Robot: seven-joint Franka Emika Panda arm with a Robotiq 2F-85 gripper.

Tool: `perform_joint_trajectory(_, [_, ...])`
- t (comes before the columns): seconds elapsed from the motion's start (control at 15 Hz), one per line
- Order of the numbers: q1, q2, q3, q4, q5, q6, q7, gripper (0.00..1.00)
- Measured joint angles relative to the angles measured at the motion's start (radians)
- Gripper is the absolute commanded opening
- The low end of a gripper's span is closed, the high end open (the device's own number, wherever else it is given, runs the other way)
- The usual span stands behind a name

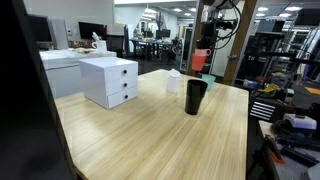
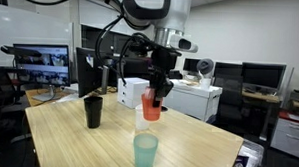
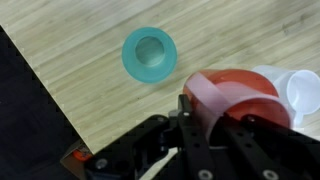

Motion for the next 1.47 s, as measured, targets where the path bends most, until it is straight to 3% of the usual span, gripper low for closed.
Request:
perform_joint_trajectory(0.67, [0.0,-0.084,-0.065,-0.137,0.0,0.006,0.039,0.05])
perform_joint_trajectory(1.47, [-0.003,-0.078,-0.111,-0.141,-0.002,0.006,0.076,0.06])
